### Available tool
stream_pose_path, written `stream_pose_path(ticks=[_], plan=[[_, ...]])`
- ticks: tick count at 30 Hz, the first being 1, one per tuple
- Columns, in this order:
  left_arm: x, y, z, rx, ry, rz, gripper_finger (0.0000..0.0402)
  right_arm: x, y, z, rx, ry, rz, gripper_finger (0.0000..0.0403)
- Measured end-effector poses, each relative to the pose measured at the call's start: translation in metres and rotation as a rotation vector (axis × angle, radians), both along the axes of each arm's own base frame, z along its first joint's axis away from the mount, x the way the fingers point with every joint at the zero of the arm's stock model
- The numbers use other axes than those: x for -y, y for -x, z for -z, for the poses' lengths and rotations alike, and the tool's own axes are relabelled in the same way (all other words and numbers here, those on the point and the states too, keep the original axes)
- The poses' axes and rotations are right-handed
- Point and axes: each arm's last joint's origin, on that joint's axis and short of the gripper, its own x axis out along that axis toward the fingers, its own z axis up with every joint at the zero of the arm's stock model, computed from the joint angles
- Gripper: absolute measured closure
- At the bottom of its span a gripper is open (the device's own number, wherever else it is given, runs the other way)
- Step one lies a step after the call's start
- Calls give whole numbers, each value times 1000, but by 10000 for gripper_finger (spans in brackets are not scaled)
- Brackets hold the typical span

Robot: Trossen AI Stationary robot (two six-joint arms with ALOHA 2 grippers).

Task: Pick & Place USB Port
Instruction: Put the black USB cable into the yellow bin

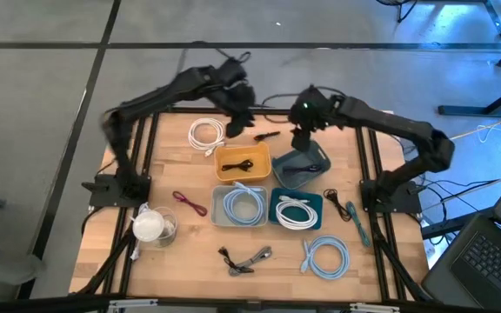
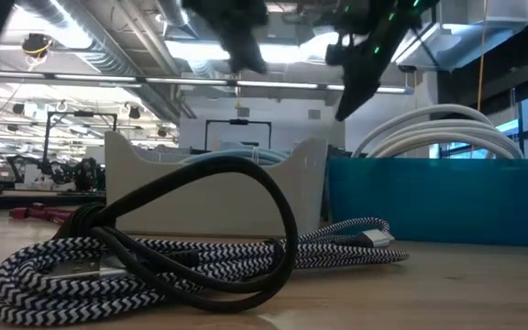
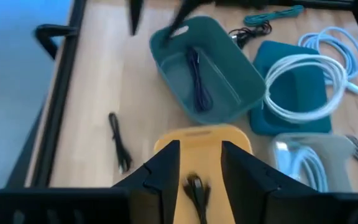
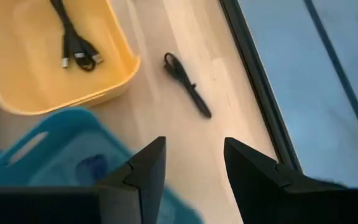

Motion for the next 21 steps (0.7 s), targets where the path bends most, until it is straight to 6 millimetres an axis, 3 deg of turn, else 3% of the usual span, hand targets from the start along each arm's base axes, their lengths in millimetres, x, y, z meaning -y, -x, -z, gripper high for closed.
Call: stream_pose_path(ticks=[3,11,16,21], plan=[[22,34,-8,37,-33,-52,301,21,-7,17,-6,-23,-64,237],[74,108,3,246,-42,-136,306,48,-37,75,-61,-25,-240,237],[92,140,3,332,-77,-168,302,59,-55,111,-74,-9,-268,237],[100,155,0,368,-63,-183,305,66,-64,138,-106,6,-263,237]])
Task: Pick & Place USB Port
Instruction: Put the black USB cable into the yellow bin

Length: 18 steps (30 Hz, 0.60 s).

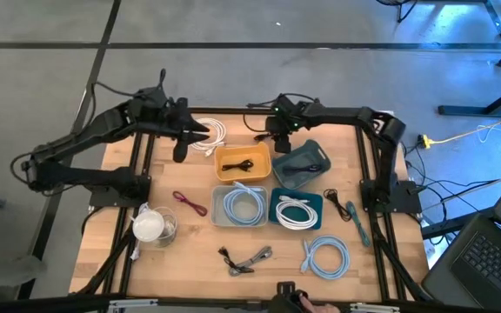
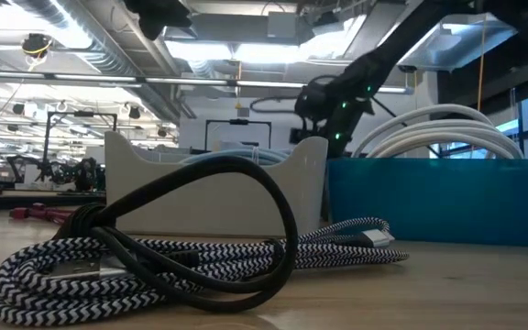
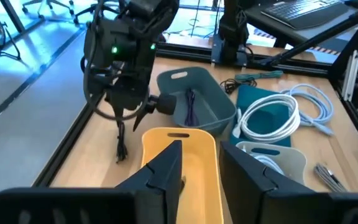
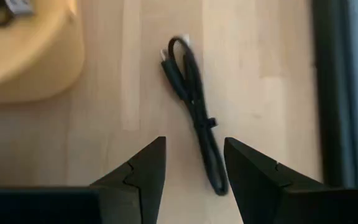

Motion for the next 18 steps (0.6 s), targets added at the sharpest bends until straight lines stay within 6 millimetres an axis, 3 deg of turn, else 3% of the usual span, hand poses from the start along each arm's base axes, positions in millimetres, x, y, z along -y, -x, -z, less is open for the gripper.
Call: stream_pose_path(ticks=[4,10,18], plan=[[1,2,-1,5,0,1,306,4,-4,16,-12,10,8,237],[0,0,1,-5,6,2,302,10,-10,26,20,42,20,241],[-1,-1,2,-12,8,3,306,13,-9,28,20,42,29,289]])
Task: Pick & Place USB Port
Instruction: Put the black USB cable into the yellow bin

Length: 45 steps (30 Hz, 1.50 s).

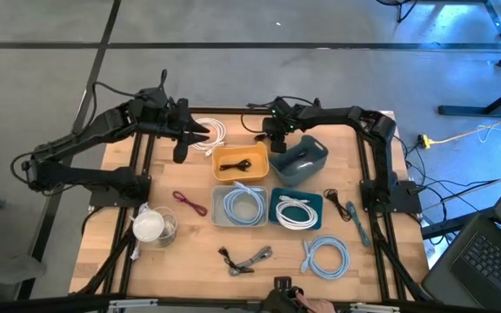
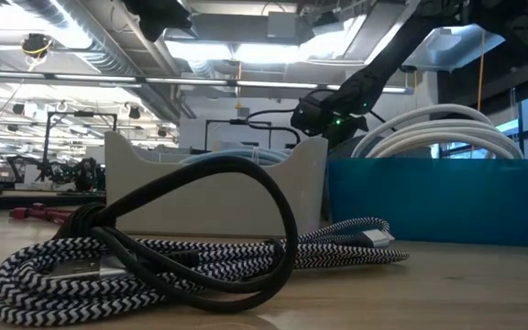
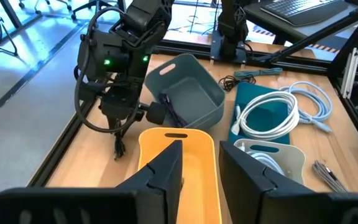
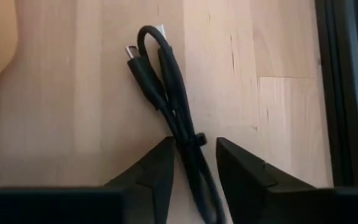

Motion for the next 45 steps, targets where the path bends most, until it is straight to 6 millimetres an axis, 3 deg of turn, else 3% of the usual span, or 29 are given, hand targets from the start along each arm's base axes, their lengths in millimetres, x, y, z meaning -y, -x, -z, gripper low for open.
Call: stream_pose_path(ticks=[7,14,22,27,31,35,39,45], plan=[[0,0,0,0,0,0,302,-1,2,0,-23,-15,-1,388],[0,0,0,-1,-10,5,307,-1,4,-11,-76,-14,30,400],[0,0,0,-7,-15,8,302,-1,-1,-47,-73,-17,34,402],[0,1,11,-57,-1,-13,307,-12,3,-85,-56,-17,42,403],[-4,-3,38,-100,24,-59,308,-35,15,-126,3,-16,54,403],[-7,-12,71,-11,38,-68,309,-71,28,-171,124,1,40,403],[-5,-19,94,191,26,-32,309,-109,41,-210,279,0,15,403],[8,-22,95,643,-94,67,307,-156,37,-242,562,3,-90,403]])
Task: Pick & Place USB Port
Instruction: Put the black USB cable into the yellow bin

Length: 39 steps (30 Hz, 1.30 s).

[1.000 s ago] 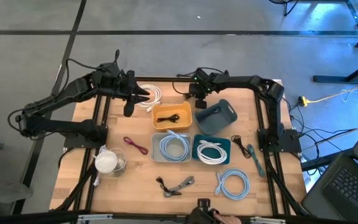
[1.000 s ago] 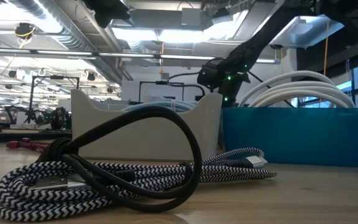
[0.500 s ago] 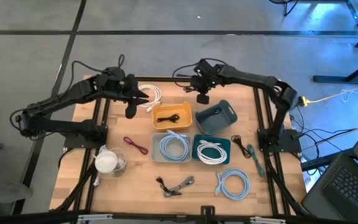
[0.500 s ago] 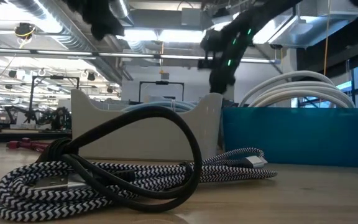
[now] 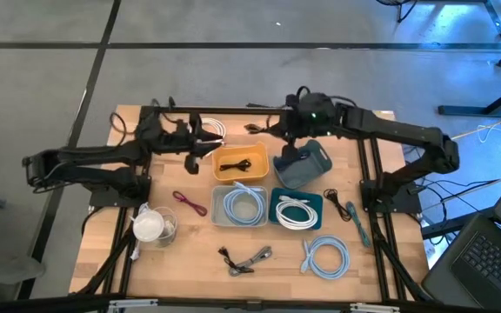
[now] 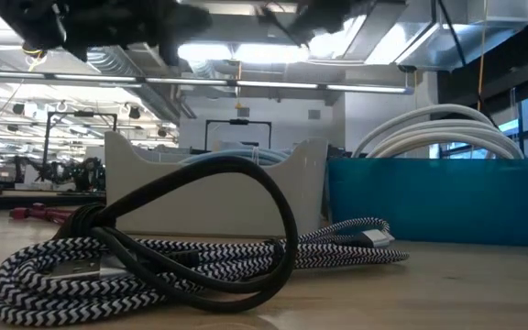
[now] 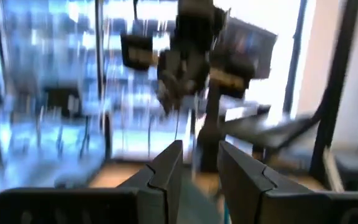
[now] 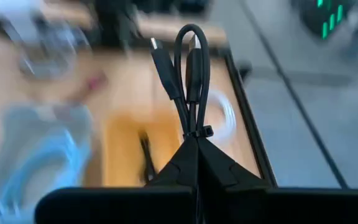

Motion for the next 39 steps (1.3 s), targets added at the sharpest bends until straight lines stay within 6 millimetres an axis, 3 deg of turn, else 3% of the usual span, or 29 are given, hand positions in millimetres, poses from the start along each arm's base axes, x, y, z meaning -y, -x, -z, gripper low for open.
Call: stream_pose_path(ticks=[3,8,20,39], plan=[[6,-2,-8,127,-70,2,303,-17,-9,-8,108,18,-56,403],[9,-18,-10,117,-98,-13,271,-34,-17,-17,218,54,-99,403],[3,-66,-33,120,-143,21,172,-40,-18,-20,244,43,-98,403],[3,-85,-46,145,-159,41,162,-41,-18,-19,241,45,-101,403]])
